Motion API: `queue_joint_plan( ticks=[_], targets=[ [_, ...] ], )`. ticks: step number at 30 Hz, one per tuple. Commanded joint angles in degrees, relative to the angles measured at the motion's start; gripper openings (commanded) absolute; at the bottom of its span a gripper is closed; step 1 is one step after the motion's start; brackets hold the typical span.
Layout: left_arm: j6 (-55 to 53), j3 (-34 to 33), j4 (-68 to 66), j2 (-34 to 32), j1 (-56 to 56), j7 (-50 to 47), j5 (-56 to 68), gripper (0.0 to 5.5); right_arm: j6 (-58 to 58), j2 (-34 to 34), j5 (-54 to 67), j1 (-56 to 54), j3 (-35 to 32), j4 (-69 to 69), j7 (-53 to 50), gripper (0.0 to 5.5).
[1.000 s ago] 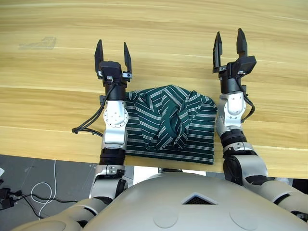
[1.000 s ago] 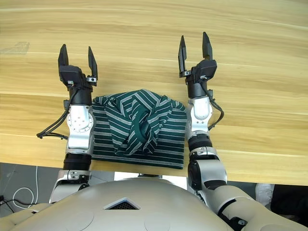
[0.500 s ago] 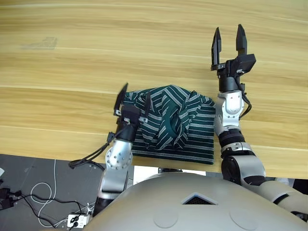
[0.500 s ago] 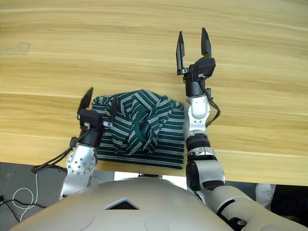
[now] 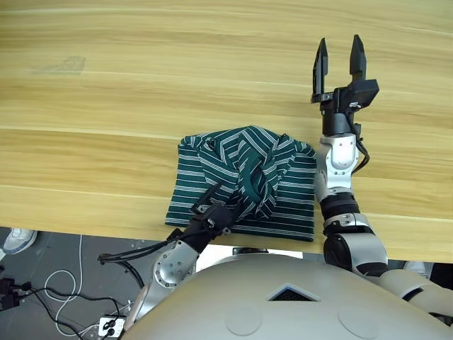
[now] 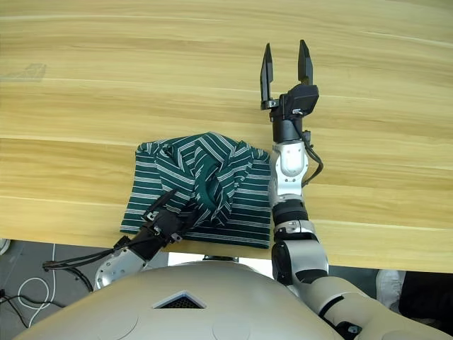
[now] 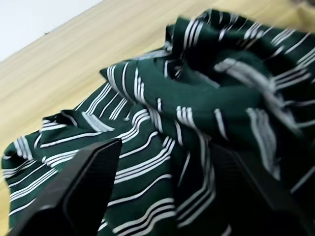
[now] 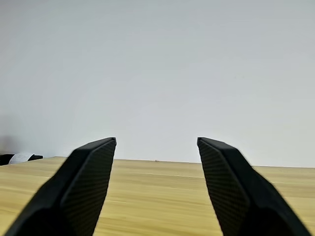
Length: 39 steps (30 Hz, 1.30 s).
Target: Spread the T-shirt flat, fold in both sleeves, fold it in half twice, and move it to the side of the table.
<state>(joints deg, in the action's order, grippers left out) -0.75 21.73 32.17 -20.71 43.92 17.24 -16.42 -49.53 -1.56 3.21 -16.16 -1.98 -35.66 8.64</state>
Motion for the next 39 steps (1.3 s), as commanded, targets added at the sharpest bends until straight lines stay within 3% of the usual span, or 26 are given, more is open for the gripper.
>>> queue_joint_plan(
  ticks=[1, 21, 39],
  targets=[
    [0.7, -0.6, 1.7, -2.1, 1.8, 1.3, 1.9, 3.28, 1.0, 0.0, -0.2, 0.0, 0.0, 1.3, -0.6, 3.06],
    [5.9, 0.7, 3.5, -8.6, 3.0, 4.4, 0.9, 3.28, 1.9, 0.0, -0.4, 0.4, 0.1, 2.6, -0.6, 3.06],
    [3.7, 4.7, -1.9, -4.2, -2.6, 2.0, -5.3, 3.28, 1.8, -0.1, -0.6, 0.1, 0.4, 2.4, -0.9, 3.06]
  ],
)
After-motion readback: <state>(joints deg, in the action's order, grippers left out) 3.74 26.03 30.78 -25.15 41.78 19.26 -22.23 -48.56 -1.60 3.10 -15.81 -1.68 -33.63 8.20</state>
